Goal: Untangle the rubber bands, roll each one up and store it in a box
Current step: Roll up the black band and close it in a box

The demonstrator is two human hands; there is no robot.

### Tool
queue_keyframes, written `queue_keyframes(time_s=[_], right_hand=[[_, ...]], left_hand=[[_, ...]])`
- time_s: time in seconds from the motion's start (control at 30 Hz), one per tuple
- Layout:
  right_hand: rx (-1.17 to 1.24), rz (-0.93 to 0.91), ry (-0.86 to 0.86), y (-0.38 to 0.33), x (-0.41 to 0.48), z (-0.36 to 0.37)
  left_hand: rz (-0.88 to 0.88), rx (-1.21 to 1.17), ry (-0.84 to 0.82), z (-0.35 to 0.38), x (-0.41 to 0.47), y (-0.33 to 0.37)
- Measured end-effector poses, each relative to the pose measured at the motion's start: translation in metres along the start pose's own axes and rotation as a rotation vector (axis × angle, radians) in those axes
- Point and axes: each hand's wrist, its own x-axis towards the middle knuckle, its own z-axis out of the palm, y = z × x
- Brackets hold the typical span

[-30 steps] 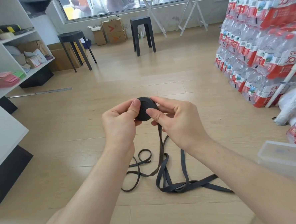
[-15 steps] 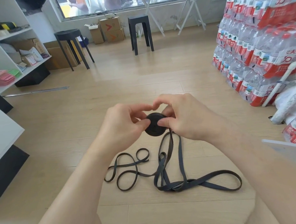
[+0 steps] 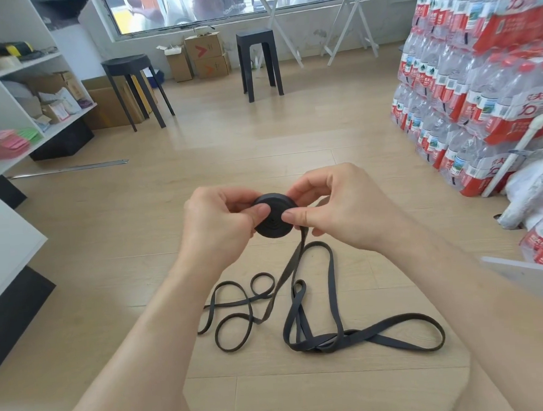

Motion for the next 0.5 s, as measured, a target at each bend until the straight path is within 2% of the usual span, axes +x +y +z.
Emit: queue_keyframes(time_s=[0.23, 0.37, 0.5], right_hand=[[0.061, -0.095, 0.134, 0.006, -0.006, 0.013], [0.172, -0.026, 0.146, 0.005, -0.008, 0.019], [0.317, 0.005, 0.234, 0.004, -0.007, 0.022]], left_hand=[[-0.088, -0.133, 0.067, 0.001, 0.003, -0.002], [-0.17, -0.279, 0.098, 0.003, 0.003, -0.006], [-0.227, -0.447, 0.115, 0.008, -0.001, -0.006]])
